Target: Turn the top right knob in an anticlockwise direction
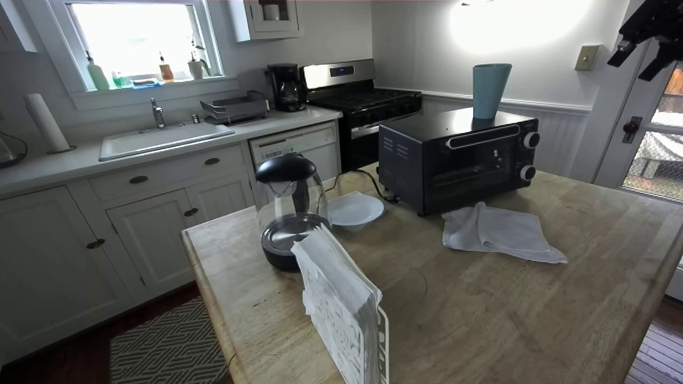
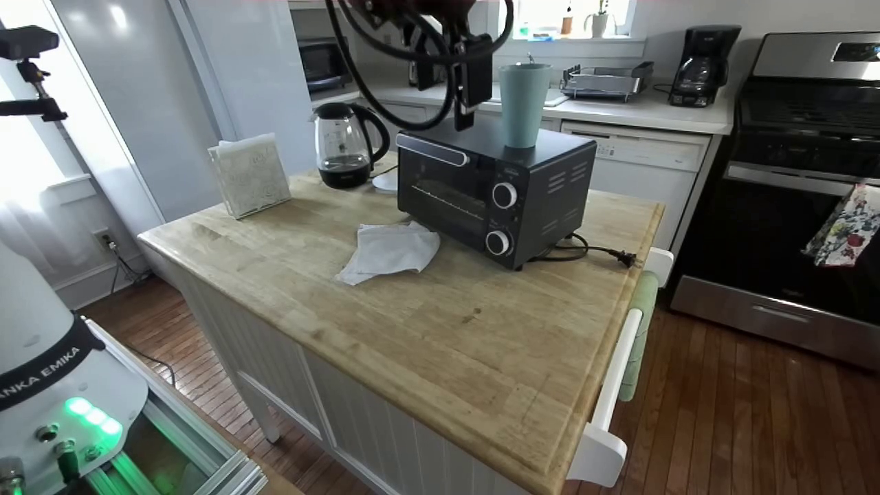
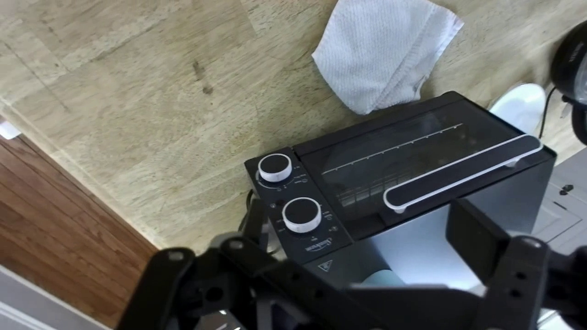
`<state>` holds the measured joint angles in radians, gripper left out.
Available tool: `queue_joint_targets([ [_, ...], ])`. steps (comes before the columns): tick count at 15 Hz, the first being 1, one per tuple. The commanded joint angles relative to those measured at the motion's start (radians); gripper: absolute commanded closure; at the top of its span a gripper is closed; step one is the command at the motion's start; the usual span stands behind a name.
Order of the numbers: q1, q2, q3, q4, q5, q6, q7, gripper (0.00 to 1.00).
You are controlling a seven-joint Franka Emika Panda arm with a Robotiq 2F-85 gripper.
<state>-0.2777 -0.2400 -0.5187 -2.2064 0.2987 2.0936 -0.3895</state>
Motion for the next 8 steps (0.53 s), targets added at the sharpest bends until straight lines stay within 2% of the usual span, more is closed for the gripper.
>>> queue_joint_targets([
  [1, -0.022, 0.139, -0.018, 0.043, 0.056, 0.031, -0.031, 0.00],
  [3, -0.036, 0.208, -0.019, 0.060, 0.080, 0.014, -0.043, 0.00],
  [6, -0.067, 0.320, 0.001, 0.104, 0.118, -0.016, -0.131, 0.00],
  [8, -0.096, 0.388, 0.028, 0.149, 0.144, -0.112, -0.198, 0.00],
])
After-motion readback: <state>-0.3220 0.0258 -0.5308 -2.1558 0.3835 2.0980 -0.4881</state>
